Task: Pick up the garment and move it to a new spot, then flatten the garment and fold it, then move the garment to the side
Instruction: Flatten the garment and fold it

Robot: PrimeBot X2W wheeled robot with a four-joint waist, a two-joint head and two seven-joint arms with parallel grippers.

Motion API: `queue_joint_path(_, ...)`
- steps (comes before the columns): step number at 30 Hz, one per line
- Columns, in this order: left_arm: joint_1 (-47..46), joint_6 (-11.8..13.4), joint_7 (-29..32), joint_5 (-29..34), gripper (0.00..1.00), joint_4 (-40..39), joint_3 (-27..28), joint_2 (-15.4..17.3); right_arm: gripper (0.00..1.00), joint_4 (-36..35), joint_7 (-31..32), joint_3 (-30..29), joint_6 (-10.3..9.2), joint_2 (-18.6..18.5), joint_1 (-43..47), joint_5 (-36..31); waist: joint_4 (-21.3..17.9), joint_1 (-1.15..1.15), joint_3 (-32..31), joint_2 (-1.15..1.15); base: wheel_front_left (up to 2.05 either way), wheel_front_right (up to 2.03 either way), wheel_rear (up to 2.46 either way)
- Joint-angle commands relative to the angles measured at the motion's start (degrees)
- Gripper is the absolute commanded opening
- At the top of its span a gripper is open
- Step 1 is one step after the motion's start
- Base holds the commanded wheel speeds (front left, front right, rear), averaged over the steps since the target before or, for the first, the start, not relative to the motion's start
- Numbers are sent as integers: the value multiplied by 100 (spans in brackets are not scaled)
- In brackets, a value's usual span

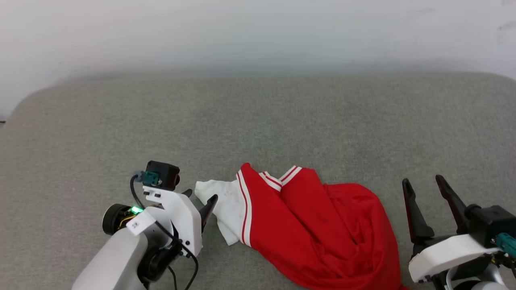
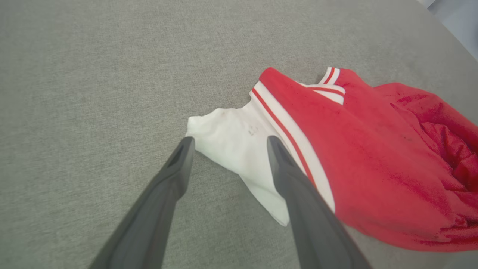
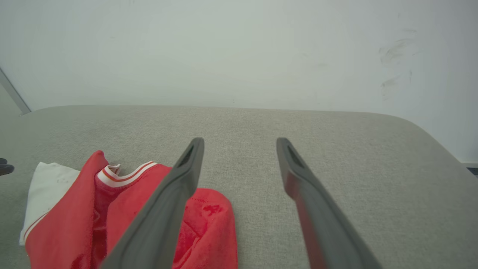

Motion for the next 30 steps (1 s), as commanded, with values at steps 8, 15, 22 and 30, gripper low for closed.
queue_joint_path(8, -453, -219, 1119, -220, 100, 557, -291, 83, 100, 79, -158, 44, -4, 3, -325, 55, -314, 0, 634, 0, 0, 0, 0)
queue_joint_path(15, -431, -444, 1728, -464, 0, 1070, -592, -110, 100, 197, -240, 51, -4, 3, -452, 73, -357, 0, 747, 0, 0, 0, 0)
queue_joint_path(22, -579, -352, 1108, -132, 0, 828, -488, 112, 100, 298, -254, -40, -3, 3, -390, 70, -245, 0, 545, 0, 0, 0, 0)
queue_joint_path(30, 27, 243, 923, -143, 0, -315, -67, 717, 100, 373, -280, -225, -3, 3, -217, 114, 38, 0, 233, 0, 0, 0, 0)
